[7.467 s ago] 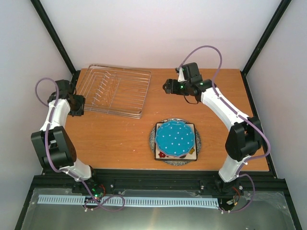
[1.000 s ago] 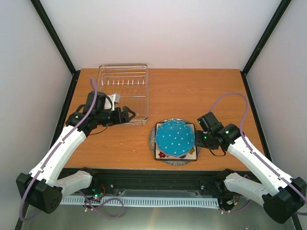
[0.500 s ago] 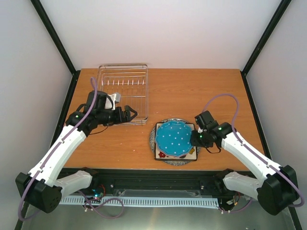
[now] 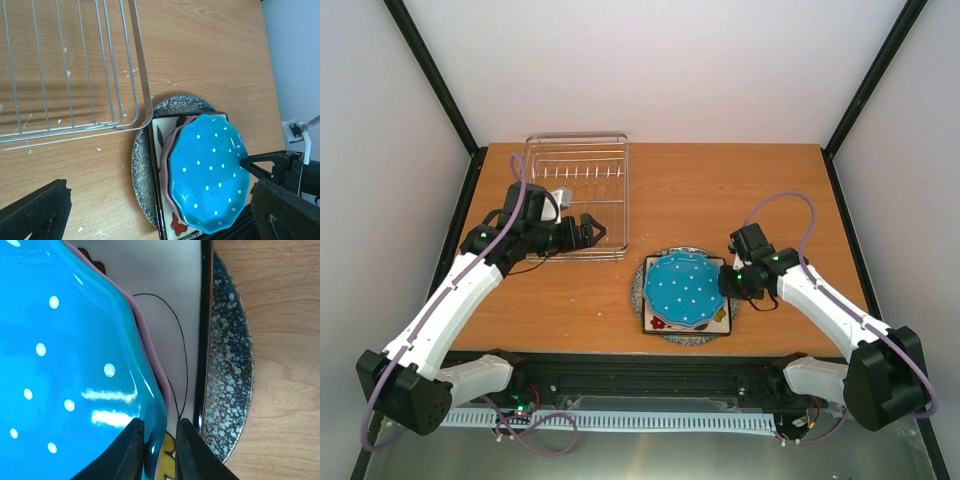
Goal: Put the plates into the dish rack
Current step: Pick up the plate at the center of the board.
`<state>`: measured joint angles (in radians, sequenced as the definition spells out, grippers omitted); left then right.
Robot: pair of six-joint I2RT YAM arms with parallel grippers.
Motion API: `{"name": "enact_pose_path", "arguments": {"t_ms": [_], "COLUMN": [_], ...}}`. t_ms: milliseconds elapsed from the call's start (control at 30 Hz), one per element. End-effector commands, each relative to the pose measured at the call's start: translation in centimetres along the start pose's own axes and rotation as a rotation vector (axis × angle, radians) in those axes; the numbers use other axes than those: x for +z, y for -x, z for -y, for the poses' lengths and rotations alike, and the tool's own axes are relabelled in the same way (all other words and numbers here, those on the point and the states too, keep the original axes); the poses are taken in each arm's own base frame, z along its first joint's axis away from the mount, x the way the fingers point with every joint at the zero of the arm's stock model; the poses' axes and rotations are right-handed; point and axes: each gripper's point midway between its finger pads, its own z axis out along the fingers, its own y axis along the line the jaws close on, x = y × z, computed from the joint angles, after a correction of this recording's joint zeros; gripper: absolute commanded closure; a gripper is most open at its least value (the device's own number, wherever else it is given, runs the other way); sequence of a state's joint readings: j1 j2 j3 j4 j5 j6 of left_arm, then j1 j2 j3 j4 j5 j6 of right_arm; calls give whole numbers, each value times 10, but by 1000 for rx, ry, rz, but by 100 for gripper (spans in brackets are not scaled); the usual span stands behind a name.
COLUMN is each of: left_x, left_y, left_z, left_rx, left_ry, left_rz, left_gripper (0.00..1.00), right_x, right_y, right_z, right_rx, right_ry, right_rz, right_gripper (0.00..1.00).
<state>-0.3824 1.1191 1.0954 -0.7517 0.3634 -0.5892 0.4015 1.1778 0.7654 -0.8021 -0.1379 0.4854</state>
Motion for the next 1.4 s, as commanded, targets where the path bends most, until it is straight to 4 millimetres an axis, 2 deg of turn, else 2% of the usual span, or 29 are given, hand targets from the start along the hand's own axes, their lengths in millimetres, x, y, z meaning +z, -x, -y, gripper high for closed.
{"name": "enact_pose_path", "arguments": {"t_ms": [0,167,300,333,700,1133,1367], "left_x": [-7,-4,-1,0,12,9,4], "left_y": [13,15,16,16,10,2,5], "left_z": [8,5,2,2,-2,-1,-6], "left_rx": [15,12,5,4,30,55,69], "left_ry": [1,12,17,17,11,4,43], "left_rz": [33,35,30,30,-19,-44,-24], "left_gripper": [1,1,0,0,1,3,2], "right_x": [7,13,11,9,-30,-62,-76], "right_y": [4,4,7,8,30,65,91], "right_z": [0,-3,-4,-4,-14,-45,-71], "right_rx": [-18,-24,-38,-44,-78,-101,-108], "right_ry": [13,26,20,18,21,108,190], "right_rz": [-4,-20,-26,-24,37,95,124], "right_gripper": [82,85,97,97,97,97,97]}}
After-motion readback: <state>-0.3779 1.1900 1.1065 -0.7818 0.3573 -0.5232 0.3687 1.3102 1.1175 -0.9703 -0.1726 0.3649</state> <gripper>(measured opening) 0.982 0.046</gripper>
